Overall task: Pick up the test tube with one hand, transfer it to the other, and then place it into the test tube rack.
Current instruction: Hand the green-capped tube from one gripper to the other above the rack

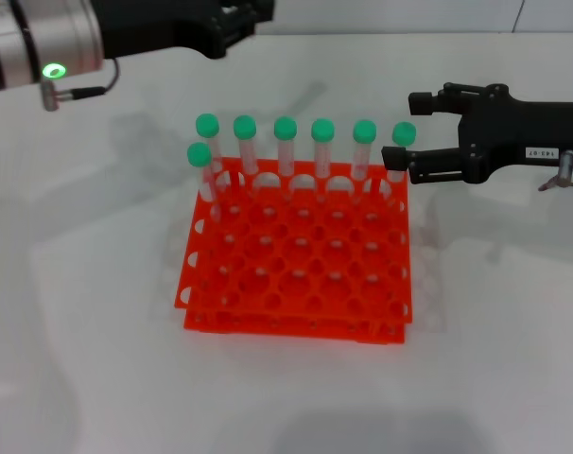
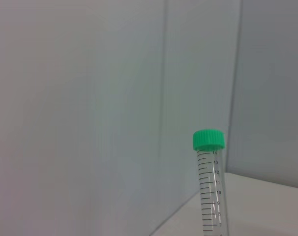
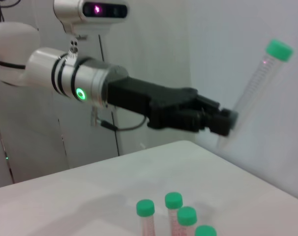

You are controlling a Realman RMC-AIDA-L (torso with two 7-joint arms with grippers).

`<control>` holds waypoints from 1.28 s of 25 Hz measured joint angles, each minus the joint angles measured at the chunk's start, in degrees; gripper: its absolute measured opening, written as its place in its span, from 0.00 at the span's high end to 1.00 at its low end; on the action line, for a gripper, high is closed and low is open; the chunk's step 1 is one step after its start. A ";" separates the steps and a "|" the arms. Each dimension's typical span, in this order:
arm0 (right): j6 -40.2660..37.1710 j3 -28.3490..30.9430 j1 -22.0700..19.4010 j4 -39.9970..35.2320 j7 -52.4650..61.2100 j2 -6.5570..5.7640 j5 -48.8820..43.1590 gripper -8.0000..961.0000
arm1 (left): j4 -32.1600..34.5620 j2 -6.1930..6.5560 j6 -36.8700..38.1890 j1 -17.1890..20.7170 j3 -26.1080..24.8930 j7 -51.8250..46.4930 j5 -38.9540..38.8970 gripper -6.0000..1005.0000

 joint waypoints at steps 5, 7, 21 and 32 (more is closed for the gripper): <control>-0.03 0.04 -0.09 -0.70 0.00 -0.03 0.01 0.09 | -3.41 -0.15 -0.81 -0.21 2.61 3.95 -4.64 0.81; -0.03 0.04 -0.02 -0.74 0.00 -0.04 0.01 0.09 | -4.58 -0.16 -0.87 0.05 2.91 5.71 -6.46 0.81; 0.68 0.94 0.62 -0.94 0.00 0.00 0.01 0.09 | -7.26 -0.16 -1.30 0.35 5.24 7.33 -6.87 0.81; 0.96 1.46 1.17 -1.10 0.00 0.05 0.53 0.09 | -7.43 -0.24 -1.42 0.34 6.87 7.41 -7.00 0.81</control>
